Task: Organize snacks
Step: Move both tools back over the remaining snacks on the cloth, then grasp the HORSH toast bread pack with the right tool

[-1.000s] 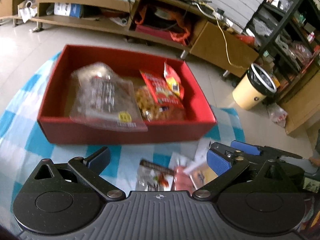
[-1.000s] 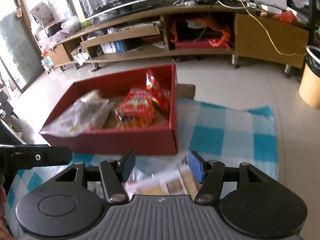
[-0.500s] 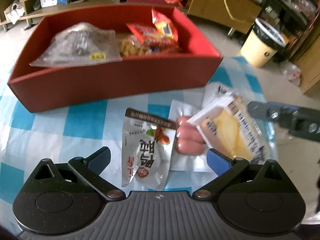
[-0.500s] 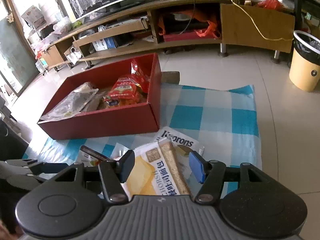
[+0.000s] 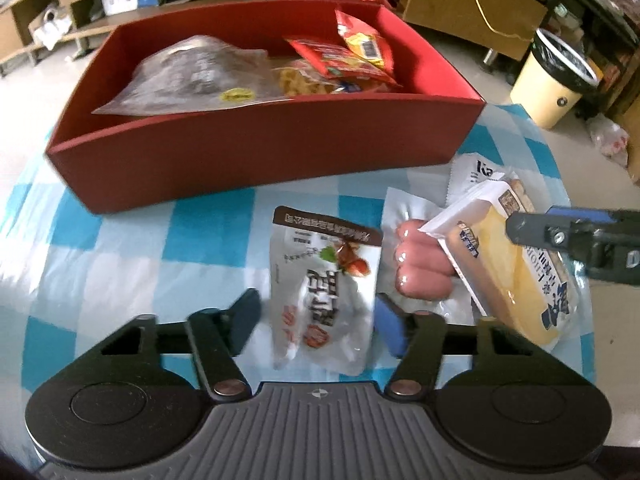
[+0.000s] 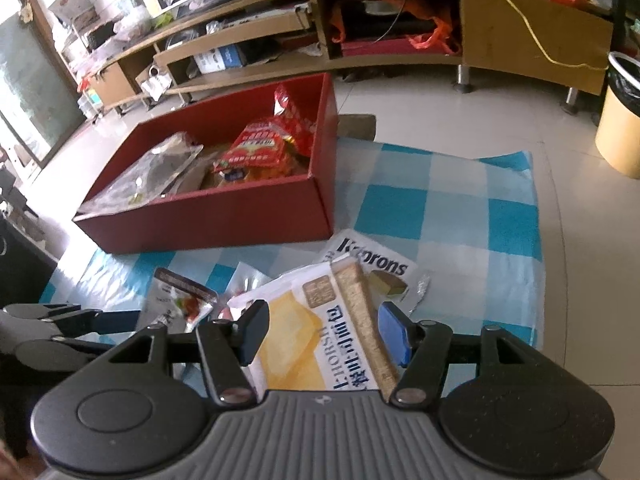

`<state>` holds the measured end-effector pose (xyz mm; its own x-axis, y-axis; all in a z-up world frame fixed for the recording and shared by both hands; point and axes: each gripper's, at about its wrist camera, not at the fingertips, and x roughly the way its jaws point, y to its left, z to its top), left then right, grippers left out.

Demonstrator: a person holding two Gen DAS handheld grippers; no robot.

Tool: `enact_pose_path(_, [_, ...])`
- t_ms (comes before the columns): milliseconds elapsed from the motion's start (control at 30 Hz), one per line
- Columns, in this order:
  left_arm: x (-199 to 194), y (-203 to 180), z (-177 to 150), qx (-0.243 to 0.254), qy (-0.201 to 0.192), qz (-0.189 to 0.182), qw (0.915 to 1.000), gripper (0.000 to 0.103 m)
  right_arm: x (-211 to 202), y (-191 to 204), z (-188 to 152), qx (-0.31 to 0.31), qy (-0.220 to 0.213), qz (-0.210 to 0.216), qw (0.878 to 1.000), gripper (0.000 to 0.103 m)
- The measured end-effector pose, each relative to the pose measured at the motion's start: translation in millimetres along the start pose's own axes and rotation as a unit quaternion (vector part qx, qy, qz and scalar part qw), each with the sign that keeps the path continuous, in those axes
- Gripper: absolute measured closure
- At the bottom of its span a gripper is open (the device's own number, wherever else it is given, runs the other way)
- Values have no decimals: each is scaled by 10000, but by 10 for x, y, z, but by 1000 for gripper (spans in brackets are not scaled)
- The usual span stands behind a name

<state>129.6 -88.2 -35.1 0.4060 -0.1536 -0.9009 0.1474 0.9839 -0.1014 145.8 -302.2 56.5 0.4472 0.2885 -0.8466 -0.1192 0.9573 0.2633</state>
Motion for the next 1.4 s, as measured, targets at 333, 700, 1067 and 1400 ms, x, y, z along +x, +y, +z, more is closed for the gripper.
enact_pose_path(333, [-218, 265, -239, -408, 165, -78, 9990, 42, 19, 16, -11, -68, 43, -51, 10000, 40])
enact_pose_path(700, [-301, 291, -283, -495, 112, -45, 9987, 21, -20, -95, -28, -9, 86, -39, 10000, 35])
enact_pose_path(1067, [-145, 228, -273, -407, 246, -64, 9988, 6, 260, 60, -125, -633, 559, 69, 9964, 14])
enact_pose_path(1400, [-78, 121, -311, -45, 128, 561, 9983, 9, 409, 233, -308, -1105, 570, -155, 9921, 0])
